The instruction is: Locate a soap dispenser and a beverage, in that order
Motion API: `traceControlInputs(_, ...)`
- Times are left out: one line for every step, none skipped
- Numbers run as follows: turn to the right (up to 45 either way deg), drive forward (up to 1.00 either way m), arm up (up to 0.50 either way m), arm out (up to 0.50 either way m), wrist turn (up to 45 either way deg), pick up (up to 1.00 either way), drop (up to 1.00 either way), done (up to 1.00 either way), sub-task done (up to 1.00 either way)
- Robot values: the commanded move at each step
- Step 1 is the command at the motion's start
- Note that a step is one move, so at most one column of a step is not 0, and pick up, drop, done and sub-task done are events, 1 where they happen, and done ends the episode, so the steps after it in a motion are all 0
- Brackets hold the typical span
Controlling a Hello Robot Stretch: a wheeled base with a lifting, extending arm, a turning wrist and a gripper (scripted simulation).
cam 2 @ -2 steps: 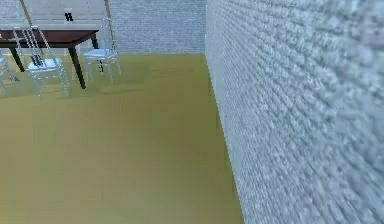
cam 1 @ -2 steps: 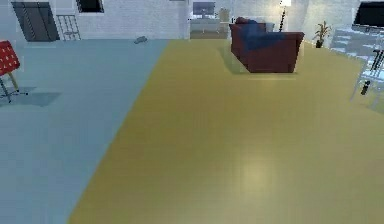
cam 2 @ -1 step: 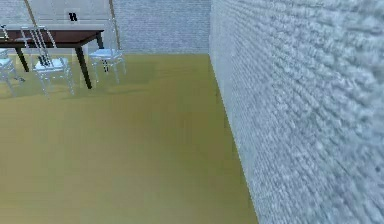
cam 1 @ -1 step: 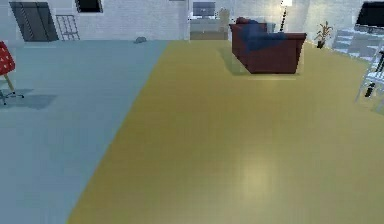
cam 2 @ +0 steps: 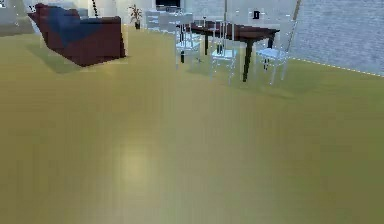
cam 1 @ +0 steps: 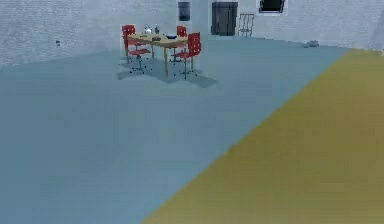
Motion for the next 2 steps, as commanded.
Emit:
traceControlInputs(-42.0, 0.0, 0.0, 0.0, 0.0, 0.0, 0.0, 0.0, 0.0)
traceControlInputs(0.0, 1.0, 0.0, 0.0, 0.0, 0.0, 0.0, 0.0, 0.0)
